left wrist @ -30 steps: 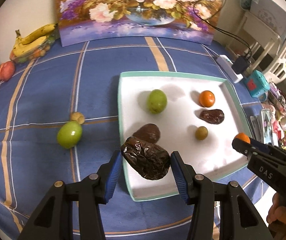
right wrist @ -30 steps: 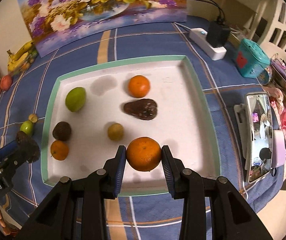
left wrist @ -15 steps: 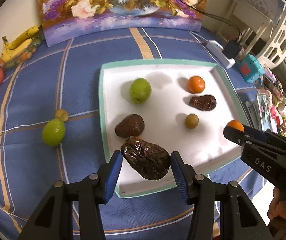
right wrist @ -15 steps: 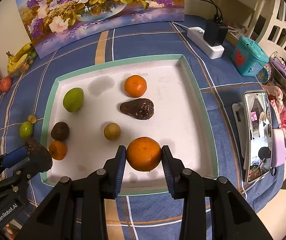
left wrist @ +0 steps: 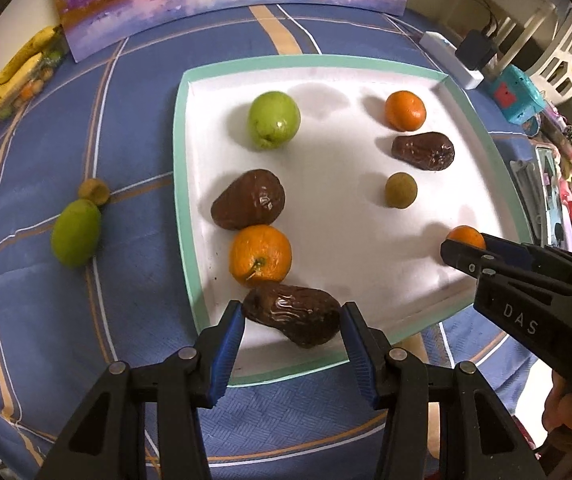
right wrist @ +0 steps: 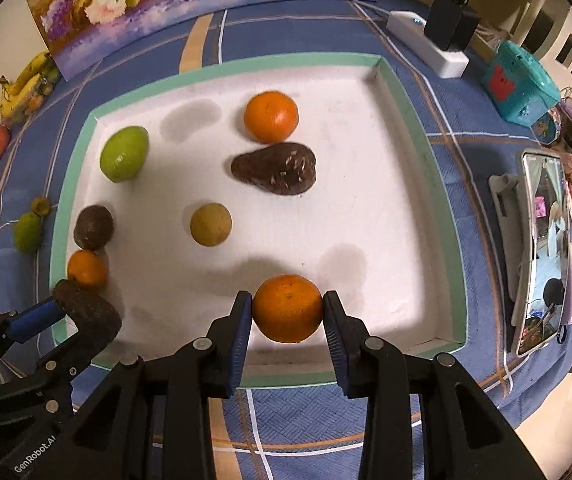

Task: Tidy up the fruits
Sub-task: 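Lower the date and the orange over the tray with both tools, then open the left tool on the date while the right tool releases the orange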

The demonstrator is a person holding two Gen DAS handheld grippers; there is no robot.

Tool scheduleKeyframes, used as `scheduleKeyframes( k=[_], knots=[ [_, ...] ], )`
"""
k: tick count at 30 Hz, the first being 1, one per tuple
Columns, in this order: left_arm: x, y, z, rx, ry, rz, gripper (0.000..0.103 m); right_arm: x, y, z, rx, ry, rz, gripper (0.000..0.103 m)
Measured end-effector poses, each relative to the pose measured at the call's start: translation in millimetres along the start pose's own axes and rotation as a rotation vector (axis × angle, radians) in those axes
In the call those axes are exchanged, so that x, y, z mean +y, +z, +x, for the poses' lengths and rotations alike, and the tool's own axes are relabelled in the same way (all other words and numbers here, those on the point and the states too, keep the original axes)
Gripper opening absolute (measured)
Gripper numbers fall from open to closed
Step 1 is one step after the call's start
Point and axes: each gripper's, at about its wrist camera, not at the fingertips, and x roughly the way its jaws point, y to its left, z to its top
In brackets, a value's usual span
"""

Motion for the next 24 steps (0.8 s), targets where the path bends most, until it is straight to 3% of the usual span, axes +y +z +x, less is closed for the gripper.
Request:
scheduleKeyframes(
  k=[13, 16, 24],
  knots=[
    [2, 0, -2, 0.004, -0.015, -0.013, 0.054, -1, -3, 3, 0.014, -0.01, -0.011, 0.038],
    [5, 3, -6, -0.003, -0.021, -0.018, 0.058, 2, 0, 4, 0.018, -0.015, -0.014, 0.038],
    [16, 7, -30, -0.075, -0.049, -0.05, 0.059, 6, 3, -8, -0.026, -0.022, -0.018, 0.038]
  ],
)
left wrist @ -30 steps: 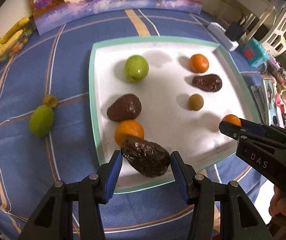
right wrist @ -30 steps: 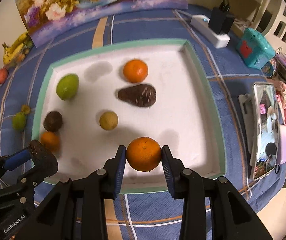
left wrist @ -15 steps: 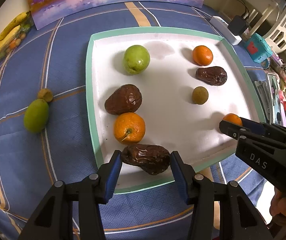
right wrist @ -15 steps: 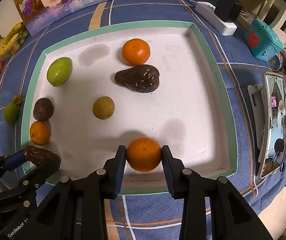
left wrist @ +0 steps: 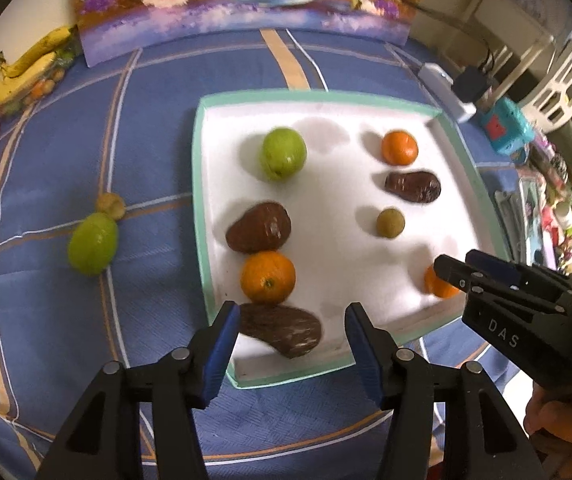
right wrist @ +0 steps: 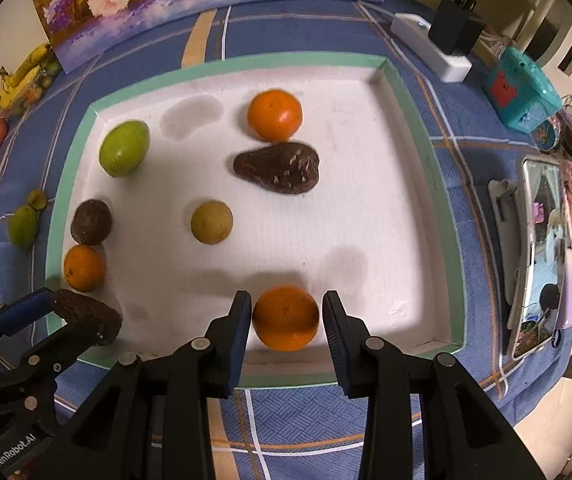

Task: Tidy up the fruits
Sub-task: 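Open the left tool on the date while the right tool releases the orange, then move both open tools from the tray toward the green mango and yellow fruit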

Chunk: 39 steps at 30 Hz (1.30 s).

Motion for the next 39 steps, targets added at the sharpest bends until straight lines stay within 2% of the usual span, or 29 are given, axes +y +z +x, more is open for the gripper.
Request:
scheduleKeyframes(
  k=[7, 17, 19, 20, 22, 23, 24, 25, 26, 27, 29, 34, 39],
  knots=[
    [16, 2, -13, -0.039, 0.004, -0.057, 0.058, -1, 3, -18, -0.057, 0.003, -0.003, 0.038],
    [28, 3, -12, -0.041, 0.019, -0.097, 0.059, 3, 3, -18, -0.06, 0.006, -0.015, 0.038],
    [30, 3, -11, -0.039, 0.038, -0.102, 0.063, 3, 2, -17, -0.058, 0.006, -0.016, 0.038],
    [33, 3, -11, -0.037, 0.049, -0.109, 0.07, 3, 2, -16, -0.055, 0.004, -0.018, 0.038],
    [37, 3, -10, -0.034, 0.073, -0.125, 0.074, 3, 1, -14, -0.047, -0.001, -0.022, 0.044],
    [40, 2, -9, -0.033, 0.088, -0.136, 0.077, 4, 1, -12, -0.041, -0.007, -0.026, 0.054],
    [43, 2, -8, -0.031, 0.098, -0.144, 0.084, 4, 0, -11, -0.04, -0.011, -0.028, 0.06],
    [46, 2, -7, -0.027, 0.114, -0.156, 0.089, 4, 0, -11, -0.041, -0.012, -0.03, 0.061],
    [49, 1, -7, -0.026, 0.123, -0.164, 0.1, 4, 0, -11, -0.042, -0.015, -0.034, 0.061],
    [51, 1, -6, -0.028, 0.129, -0.172, 0.103, 5, -1, -11, -0.043, -0.019, -0.037, 0.067],
    [57, 0, -7, -0.031, 0.132, -0.192, 0.103, 6, -1, -10, -0.044, -0.035, -0.044, 0.078],
    [68, -3, -5, -0.029, 0.171, -0.232, 0.103, 6, 0, -9, -0.046, -0.042, -0.047, 0.079],
    [79, -6, -6, -0.032, 0.226, -0.271, 0.103, 6, 0, -8, -0.048, -0.044, -0.053, 0.09]
  ],
)
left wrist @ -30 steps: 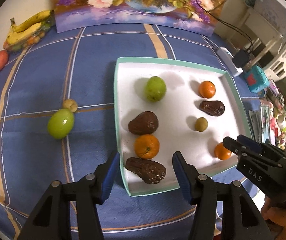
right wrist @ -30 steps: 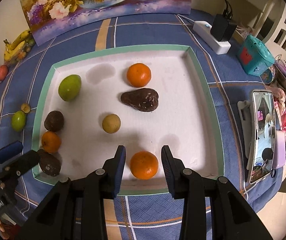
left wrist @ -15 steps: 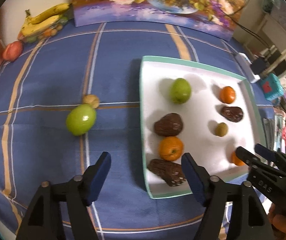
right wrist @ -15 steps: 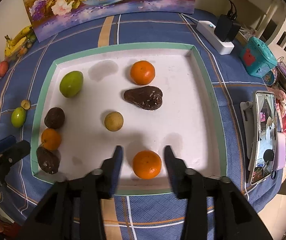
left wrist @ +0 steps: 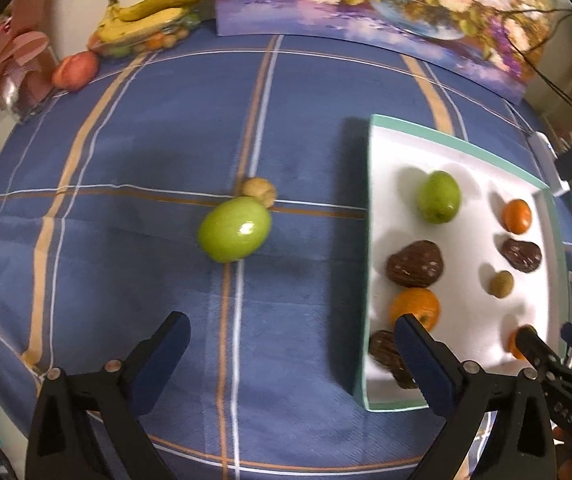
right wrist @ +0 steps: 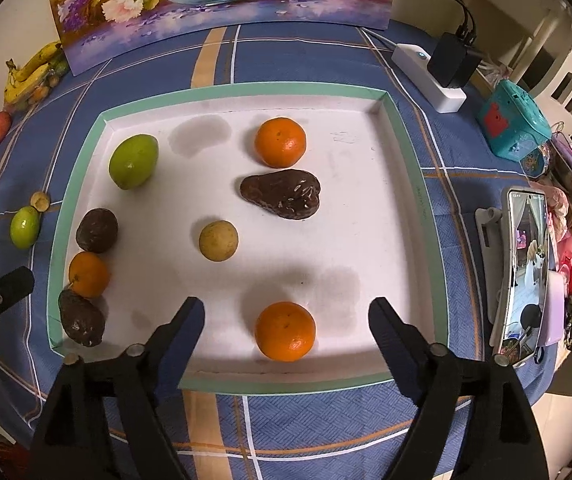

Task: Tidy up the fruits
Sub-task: 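Move both open tools from the tray toward the green mango and yellow fruit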

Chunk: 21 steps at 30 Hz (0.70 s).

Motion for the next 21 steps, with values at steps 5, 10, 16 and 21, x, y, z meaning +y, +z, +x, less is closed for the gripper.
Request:
scheduleKeyframes(
  k=[5, 10, 16, 21],
  knots=[
    [11, 3, -2, -0.028, 0.035, -0.037, 0.103, 1, 0, 2, -0.006, 0.002, -0.002, 0.094],
    [21, 6, 0, -0.031, 0.04, -0.067, 0.103, 2, -1, 2, -0.016, 0.009, 0.0, 0.094],
    [25, 7, -2, -0.036, 0.049, -0.076, 0.103, 3, -1, 2, -0.026, 0.01, -0.006, 0.094],
    [36, 10, -2, -0.04, 0.056, -0.099, 0.103, 6, -1, 2, -0.026, 0.007, -0.01, 0.094]
  ],
)
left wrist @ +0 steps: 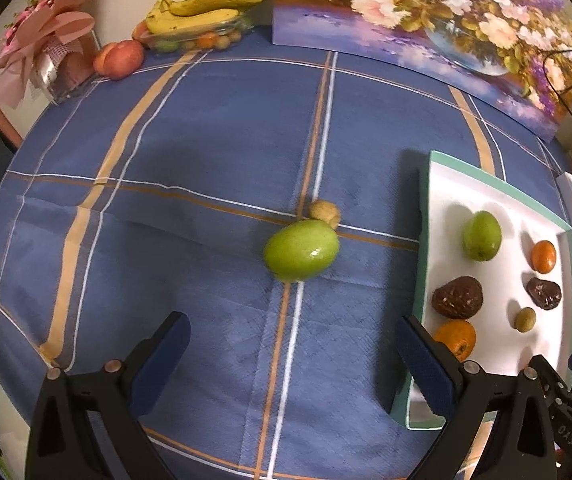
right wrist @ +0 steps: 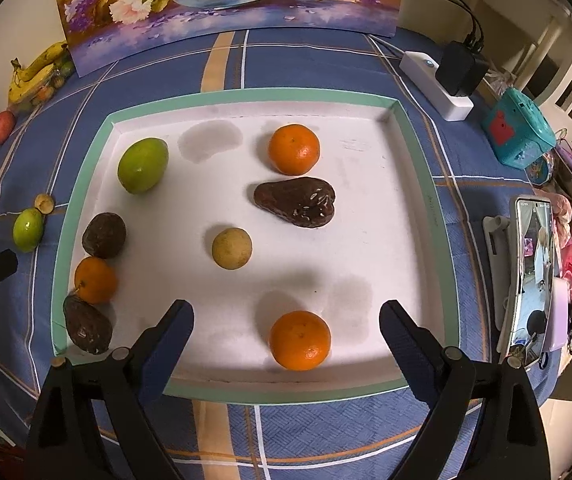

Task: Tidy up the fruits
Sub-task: 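Move both open tools from the tray toward the green mango and yellow fruit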

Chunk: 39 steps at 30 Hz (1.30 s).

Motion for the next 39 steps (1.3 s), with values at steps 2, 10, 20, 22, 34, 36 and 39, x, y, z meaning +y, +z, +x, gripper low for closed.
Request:
scheduleKeyframes(
  k=[2, 10, 20, 22, 34, 36, 39],
  knots=[
    [6, 2, 0, -0.006, 0.009, -0.01, 0.103, 4, 1, -1, -0.003, -0.001, -0.007, 0.094],
    [47, 10, 0, -0.017, 0.044, -0.093, 0.103, 26, 4, -5, -0.023, 0.015, -0.044, 0.094],
    [92, 16, -2, -0.032, 0.055, -0.194, 0.103, 69, 15, -13, -0.039, 0.058, -0.116, 0.094],
    [99, 17, -3, -0.039, 0.056, -0.21, 0.103, 76, 15, -15, -0.044, 0.066, -0.127, 0.094],
    [120, 23, -4, -0.064, 0.038, -0.239, 0.103, 129, 21, -27, -0.116, 0.148, -0.203, 0.094],
    [121, 26, -4, -0.069, 0.034, -0.237, 0.103, 135, 23, -29, -0.132, 0.162, -0.211, 0.094],
    [123, 29, -3, -0.076, 0.031, -0.234, 0.103, 147, 26, -30, -0.153, 0.187, -0.229, 0.094]
  ],
)
